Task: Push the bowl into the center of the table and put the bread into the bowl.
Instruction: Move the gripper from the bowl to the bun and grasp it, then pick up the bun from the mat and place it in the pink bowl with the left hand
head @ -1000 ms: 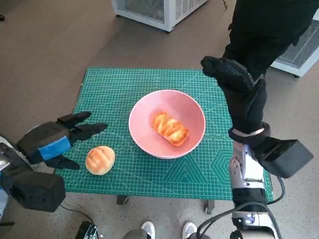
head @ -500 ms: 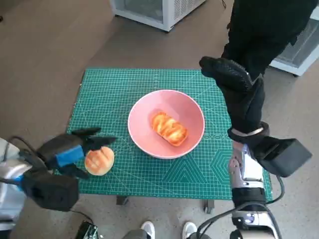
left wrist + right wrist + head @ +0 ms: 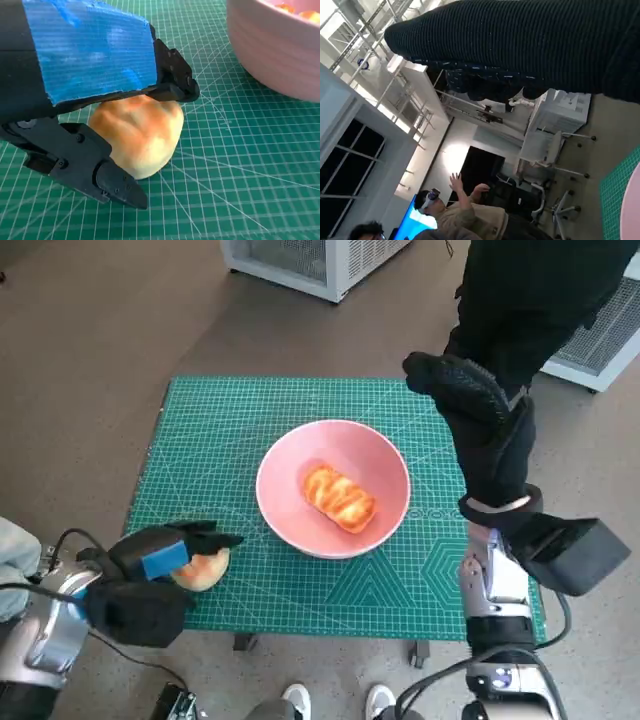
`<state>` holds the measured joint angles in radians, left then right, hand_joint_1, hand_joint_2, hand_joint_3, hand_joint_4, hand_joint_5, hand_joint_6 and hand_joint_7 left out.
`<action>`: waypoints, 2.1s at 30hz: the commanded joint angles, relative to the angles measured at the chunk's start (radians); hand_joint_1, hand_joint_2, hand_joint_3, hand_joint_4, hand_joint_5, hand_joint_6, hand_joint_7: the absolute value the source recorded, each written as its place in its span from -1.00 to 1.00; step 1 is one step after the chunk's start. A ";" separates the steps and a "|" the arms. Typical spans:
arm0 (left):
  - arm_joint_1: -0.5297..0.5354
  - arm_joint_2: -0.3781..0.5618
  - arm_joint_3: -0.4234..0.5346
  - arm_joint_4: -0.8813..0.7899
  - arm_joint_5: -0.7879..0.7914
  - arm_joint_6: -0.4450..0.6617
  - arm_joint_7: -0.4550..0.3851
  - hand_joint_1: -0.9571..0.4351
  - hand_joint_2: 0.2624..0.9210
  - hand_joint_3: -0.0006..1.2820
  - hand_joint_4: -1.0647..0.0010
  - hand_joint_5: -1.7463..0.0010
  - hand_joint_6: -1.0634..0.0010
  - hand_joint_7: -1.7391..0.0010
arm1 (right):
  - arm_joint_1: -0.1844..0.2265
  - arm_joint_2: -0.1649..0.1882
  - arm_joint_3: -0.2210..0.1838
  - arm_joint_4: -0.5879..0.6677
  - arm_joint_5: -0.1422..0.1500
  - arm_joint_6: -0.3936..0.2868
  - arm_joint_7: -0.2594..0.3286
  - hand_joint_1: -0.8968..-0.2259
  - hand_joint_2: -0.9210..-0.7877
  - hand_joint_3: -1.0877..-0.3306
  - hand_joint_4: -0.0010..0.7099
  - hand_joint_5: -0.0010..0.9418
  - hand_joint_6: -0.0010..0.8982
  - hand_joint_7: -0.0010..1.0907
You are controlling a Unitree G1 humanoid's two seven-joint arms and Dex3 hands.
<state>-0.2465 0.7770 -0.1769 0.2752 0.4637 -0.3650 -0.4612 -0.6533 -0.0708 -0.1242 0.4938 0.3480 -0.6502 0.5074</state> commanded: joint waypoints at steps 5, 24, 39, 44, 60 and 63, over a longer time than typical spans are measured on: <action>-0.027 -0.003 -0.075 0.078 0.083 -0.032 0.033 0.33 0.97 -0.86 -0.35 -0.10 -0.09 -0.26 | 0.021 -0.005 -0.005 0.001 -0.006 0.007 0.003 -0.48 -1.00 -0.03 -0.39 -1.00 -0.79 0.03; -0.090 0.046 0.058 -0.014 -0.038 -0.040 0.036 0.38 1.00 -0.86 -0.33 -0.32 -0.05 -0.41 | 0.011 -0.007 -0.011 0.027 -0.008 -0.011 0.005 -0.49 -1.00 -0.02 -0.38 -0.99 -0.78 0.02; -0.214 -0.045 0.187 -0.247 -0.175 0.031 0.079 0.38 1.00 -0.84 -0.23 -0.37 -0.09 -0.42 | 0.002 -0.010 -0.016 0.043 -0.003 -0.019 0.013 -0.51 -1.00 -0.02 -0.39 -1.00 -0.78 0.01; -0.272 -0.111 0.160 -0.290 -0.161 0.037 0.115 0.38 1.00 -0.87 -0.28 -0.34 -0.14 -0.38 | 0.004 -0.009 -0.017 0.045 -0.001 -0.023 0.017 -0.51 -1.00 -0.02 -0.39 -1.00 -0.78 0.01; -0.457 -0.328 -0.004 -0.196 -0.102 0.030 0.138 0.38 0.99 -0.96 -0.44 -0.21 -0.24 -0.33 | 0.026 -0.014 -0.034 0.030 0.019 -0.019 0.039 -0.51 -1.00 -0.01 -0.38 -0.99 -0.78 0.00; -0.473 -0.360 -0.029 -0.150 -0.089 0.027 0.145 0.38 1.00 -0.96 -0.44 -0.20 -0.23 -0.35 | 0.033 -0.014 -0.036 0.023 0.018 -0.021 0.039 -0.52 -1.00 -0.01 -0.38 -0.99 -0.78 -0.01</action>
<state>-0.6980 0.4429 -0.1819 0.0822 0.3575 -0.3426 -0.3247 -0.6471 -0.0792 -0.1558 0.5205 0.3573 -0.6771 0.5370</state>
